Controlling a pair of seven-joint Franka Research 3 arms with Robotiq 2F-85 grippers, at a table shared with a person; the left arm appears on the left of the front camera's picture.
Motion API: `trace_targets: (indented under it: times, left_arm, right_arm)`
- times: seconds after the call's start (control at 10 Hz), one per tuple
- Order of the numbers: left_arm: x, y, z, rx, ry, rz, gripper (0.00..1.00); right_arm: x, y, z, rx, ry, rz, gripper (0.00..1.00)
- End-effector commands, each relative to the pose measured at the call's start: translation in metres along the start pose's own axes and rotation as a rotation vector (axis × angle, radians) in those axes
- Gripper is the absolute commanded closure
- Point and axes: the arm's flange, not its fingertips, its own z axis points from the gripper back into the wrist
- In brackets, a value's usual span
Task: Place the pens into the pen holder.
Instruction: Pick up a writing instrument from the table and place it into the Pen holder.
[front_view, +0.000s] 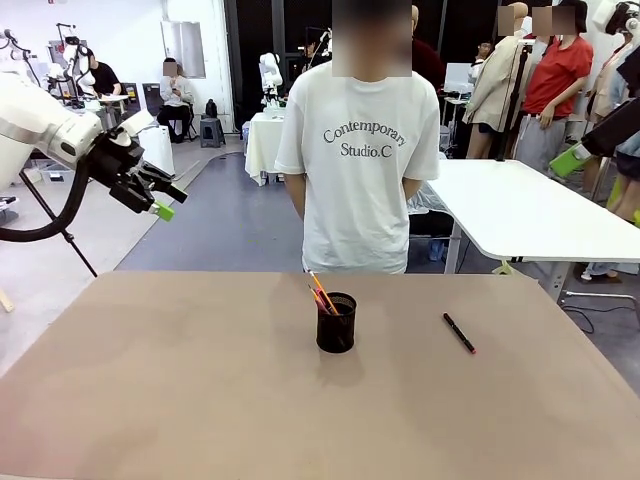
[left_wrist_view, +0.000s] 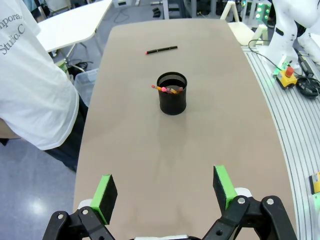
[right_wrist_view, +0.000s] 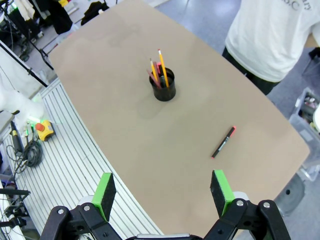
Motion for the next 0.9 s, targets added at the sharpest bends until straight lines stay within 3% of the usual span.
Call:
trace_targets:
  times: [0.0,0.2,0.4,0.8]
  left_arm:
    - [0.001,0.000,0.001,0.006,-0.002,-0.001,0.00]
    - [0.001,0.000,0.001,0.006,-0.002,-0.001,0.00]
    - [0.001,0.000,0.001,0.006,-0.002,-0.001,0.00]
    - [0.001,0.000,0.001,0.006,-0.002,-0.001,0.00]
  right_arm:
    - [0.011,-0.008,-0.013,0.012,0.062,-0.045,0.00]
    - [0.025,-0.019,-0.042,-0.051,0.243,-0.125,0.00]
    - [0.034,-0.041,-0.078,-0.055,0.332,-0.208,0.00]
    - [-0.002,-0.078,-0.181,-0.205,0.513,-0.261,0.00]
